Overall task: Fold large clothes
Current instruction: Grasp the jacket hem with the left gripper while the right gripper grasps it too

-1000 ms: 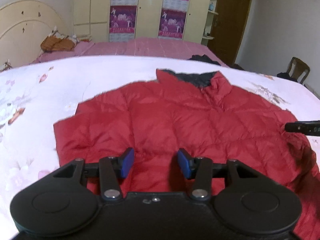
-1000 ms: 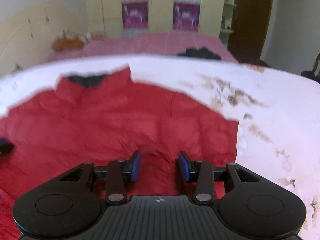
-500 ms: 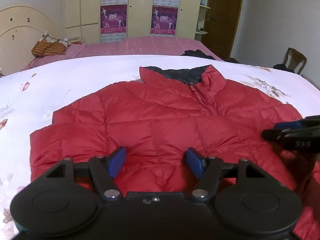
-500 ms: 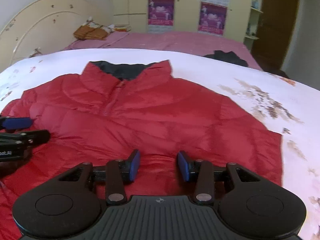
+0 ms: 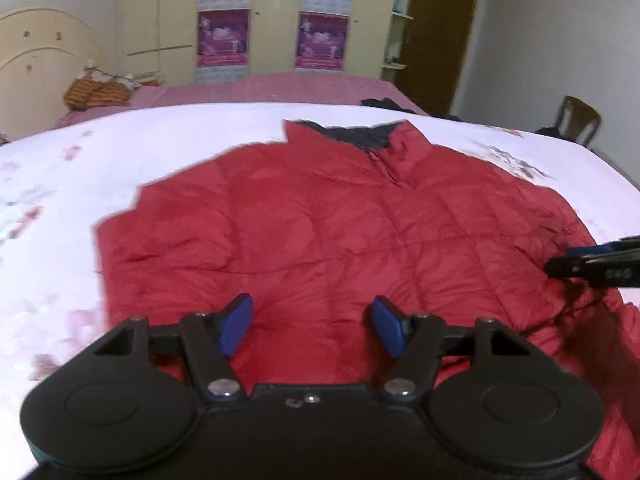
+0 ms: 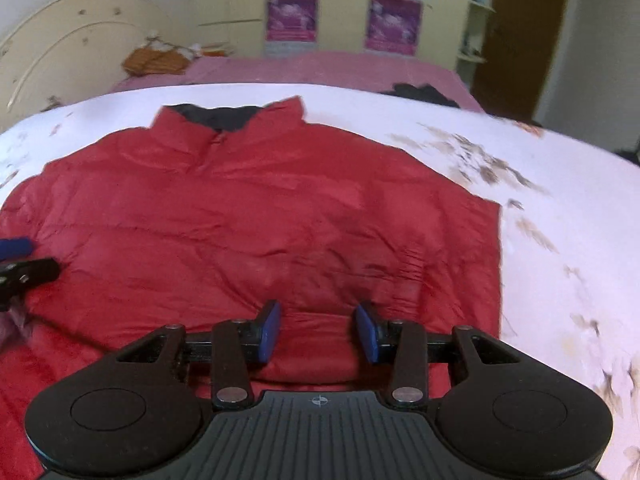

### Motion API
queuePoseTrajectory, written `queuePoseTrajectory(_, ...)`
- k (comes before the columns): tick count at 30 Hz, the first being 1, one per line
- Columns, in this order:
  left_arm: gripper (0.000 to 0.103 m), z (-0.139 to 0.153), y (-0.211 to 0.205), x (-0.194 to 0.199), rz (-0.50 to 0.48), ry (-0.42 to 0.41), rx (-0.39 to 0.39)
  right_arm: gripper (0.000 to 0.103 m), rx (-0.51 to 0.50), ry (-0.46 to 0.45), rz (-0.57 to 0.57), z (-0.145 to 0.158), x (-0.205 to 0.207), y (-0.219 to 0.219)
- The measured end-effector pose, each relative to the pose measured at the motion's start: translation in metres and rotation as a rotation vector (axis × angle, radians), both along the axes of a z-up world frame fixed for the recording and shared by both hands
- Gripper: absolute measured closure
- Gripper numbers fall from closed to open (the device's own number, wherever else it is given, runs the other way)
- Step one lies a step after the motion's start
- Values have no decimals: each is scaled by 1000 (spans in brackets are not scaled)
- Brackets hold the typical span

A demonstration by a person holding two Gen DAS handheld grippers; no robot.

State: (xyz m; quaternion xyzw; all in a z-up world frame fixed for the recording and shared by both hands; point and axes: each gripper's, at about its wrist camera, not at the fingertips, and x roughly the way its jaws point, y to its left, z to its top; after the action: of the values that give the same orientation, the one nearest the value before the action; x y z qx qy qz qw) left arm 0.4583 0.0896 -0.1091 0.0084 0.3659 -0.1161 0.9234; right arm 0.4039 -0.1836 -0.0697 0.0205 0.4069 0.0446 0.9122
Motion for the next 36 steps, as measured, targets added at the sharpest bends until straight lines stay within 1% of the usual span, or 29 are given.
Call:
queuePoseTrajectory(1,23,5,7,-6,14,-13,-4,62,32,-17,-4,7,-6,-5)
queuePoseTrajectory(2,12,8,15,-13,32,-17,-12,62,69,-30,-13,13,-13,-13)
queuePoseTrajectory(4,12,11,37,-31,59,-6,-49,62,135,-20,-36,20,-27,-31)
queuePoseTrajectory(5,15,12,46,-40,67,9,-65,59,174,-5,-44,21,-37,-44)
queuePoseTrajectory(6,16,10,58,-54,84,33,-81,30,198,6,-59,23,-48,-54)
queuePoseTrajectory(7,20,9,68,-67,98,53,-96,13,213,2,-72,23,-60,-65)
queuePoseTrajectory(8,26,7,77,-82,109,71,-113,13,234,-1,-73,21,-75,-79)
queuePoseTrajectory(11,34,0,97,-123,145,112,-157,15,289,26,-109,15,-118,-109)
queuePoseTrajectory(12,35,-2,101,-139,156,124,-167,25,309,28,-121,13,-131,-118)
queuePoseTrajectory(13,35,-3,104,-152,165,123,-166,27,338,36,-142,10,-144,-129)
queuePoseTrajectory(14,35,-3,105,-165,174,119,-162,27,372,44,-166,5,-156,-139)
queuePoseTrajectory(16,35,-2,105,-183,193,121,-167,28,400,44,-199,4,-177,-152)
queuePoseTrajectory(18,36,0,102,-202,184,136,-169,28,402,38,-196,9,-198,-157)
queuePoseTrajectory(20,36,-1,98,-219,160,145,-146,28,350,38,-179,14,-218,-157)
queuePoseTrajectory(21,36,-1,98,-229,148,160,-148,28,332,61,-170,12,-231,-159)
queuePoseTrajectory(22,36,-1,98,-237,137,166,-163,28,342,91,-161,8,-241,-161)
queuePoseTrajectory(24,36,-2,102,-253,116,187,-219,28,413,143,-129,0,-264,-169)
queuePoseTrajectory(25,36,-2,104,-260,105,197,-242,28,429,145,-113,0,-274,-171)
queuePoseTrajectory(27,37,-5,110,-274,79,219,-327,28,461,153,-94,1,-293,-173)
queuePoseTrajectory(28,39,-8,112,-281,75,230,-385,28,491,154,-90,0,-301,-175)
queuePoseTrajectory(30,47,-16,116,-290,85,244,-485,28,553,151,-85,-3,-314,-179)
queuePoseTrajectory(31,51,-20,119,-294,102,245,-524,28,590,144,-89,-4,-319,-181)
queuePoseTrajectory(33,55,-28,125,-298,147,234,-619,28,674,137,-108,-8,-322,-186)
queuePoseTrajectory(34,61,-33,128,-298,169,232,-672,41,722,137,-117,-10,-322,-189)
queuePoseTrajectory(35,64,-39,131,-299,195,227,-726,51,773,146,-123,-13,-319,-192)
queuePoseTrajectory(36,65,-42,132,-300,215,220,-762,62,820,163,-137,-20,-313,-193)
